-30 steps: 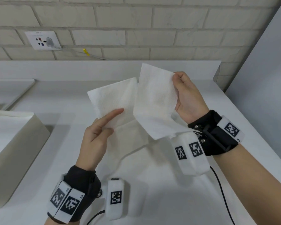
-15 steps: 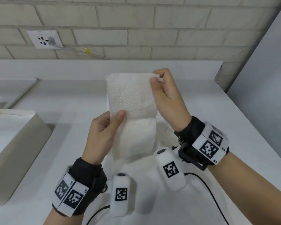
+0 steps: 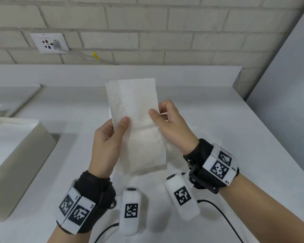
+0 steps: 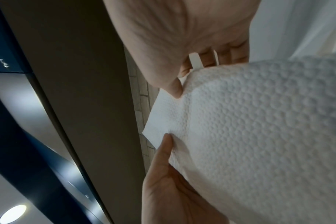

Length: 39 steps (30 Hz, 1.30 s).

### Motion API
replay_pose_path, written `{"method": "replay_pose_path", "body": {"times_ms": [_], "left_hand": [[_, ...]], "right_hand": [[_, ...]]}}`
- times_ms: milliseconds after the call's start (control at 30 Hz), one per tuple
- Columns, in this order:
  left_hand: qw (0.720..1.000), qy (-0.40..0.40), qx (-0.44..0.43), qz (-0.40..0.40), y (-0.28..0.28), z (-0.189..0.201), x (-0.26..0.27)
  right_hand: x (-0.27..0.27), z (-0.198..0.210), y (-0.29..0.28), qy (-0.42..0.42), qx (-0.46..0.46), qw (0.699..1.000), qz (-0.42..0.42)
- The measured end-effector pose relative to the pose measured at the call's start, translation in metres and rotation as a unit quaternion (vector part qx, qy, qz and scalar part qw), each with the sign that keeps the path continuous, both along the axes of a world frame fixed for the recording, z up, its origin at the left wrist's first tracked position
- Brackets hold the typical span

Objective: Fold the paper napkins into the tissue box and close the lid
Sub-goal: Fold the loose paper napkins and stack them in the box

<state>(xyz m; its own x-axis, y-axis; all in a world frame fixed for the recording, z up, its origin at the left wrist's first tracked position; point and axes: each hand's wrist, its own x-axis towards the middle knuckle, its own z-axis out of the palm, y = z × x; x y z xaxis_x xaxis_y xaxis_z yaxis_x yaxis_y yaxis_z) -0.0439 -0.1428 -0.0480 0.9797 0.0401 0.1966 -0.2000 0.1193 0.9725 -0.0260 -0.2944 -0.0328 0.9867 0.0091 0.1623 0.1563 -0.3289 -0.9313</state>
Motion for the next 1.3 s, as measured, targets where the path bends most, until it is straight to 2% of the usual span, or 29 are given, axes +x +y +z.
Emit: {"method": "replay_pose_path", "body": {"times_ms": [100, 333, 567, 633, 800, 900, 1000, 1067, 1200, 1300], "left_hand": [[1.0, 0.004, -0.004, 0.005, 0.0, 0.0, 0.001], [1.0, -0.005, -0.013, 0.003, -0.002, 0.001, 0.001], [0.999, -0.012, 0.026, -0.019, -0.001, -0.005, 0.005], [0.999, -0.021, 0.031, -0.039, 0.001, -0.007, 0.005], [0.995, -0.053, 0.023, -0.08, 0.001, -0.003, 0.007], [0.993, -0.069, 0.055, -0.079, 0.002, -0.002, 0.008], [0.995, 0.015, 0.047, -0.081, 0.009, -0.007, 0.012], [0.991, 0.041, 0.101, -0.076, 0.012, -0.01, 0.015], [0.979, 0.017, 0.197, -0.048, 0.008, -0.008, 0.012], [0.975, -0.004, 0.215, -0.052, 0.005, -0.008, 0.01]], "right_hand": [[-0.002, -0.003, 0.001, 0.02, 0.002, 1.0, 0.021], [-0.003, 0.0, 0.003, 0.025, 0.0, 1.0, 0.005], [-0.003, -0.003, 0.006, 0.089, -0.013, 0.994, 0.063], [-0.003, -0.003, 0.006, 0.09, 0.008, 0.995, 0.047], [-0.002, -0.009, 0.006, 0.134, 0.138, 0.98, 0.045], [0.0, -0.011, 0.007, 0.1, 0.116, 0.986, 0.065], [0.0, -0.01, 0.007, 0.046, 0.085, 0.995, 0.029], [-0.001, -0.01, 0.011, 0.035, 0.06, 0.997, 0.017], [-0.001, -0.013, 0.025, 0.082, 0.079, 0.993, 0.015], [0.002, -0.017, 0.034, 0.092, 0.102, 0.99, 0.013]]}}
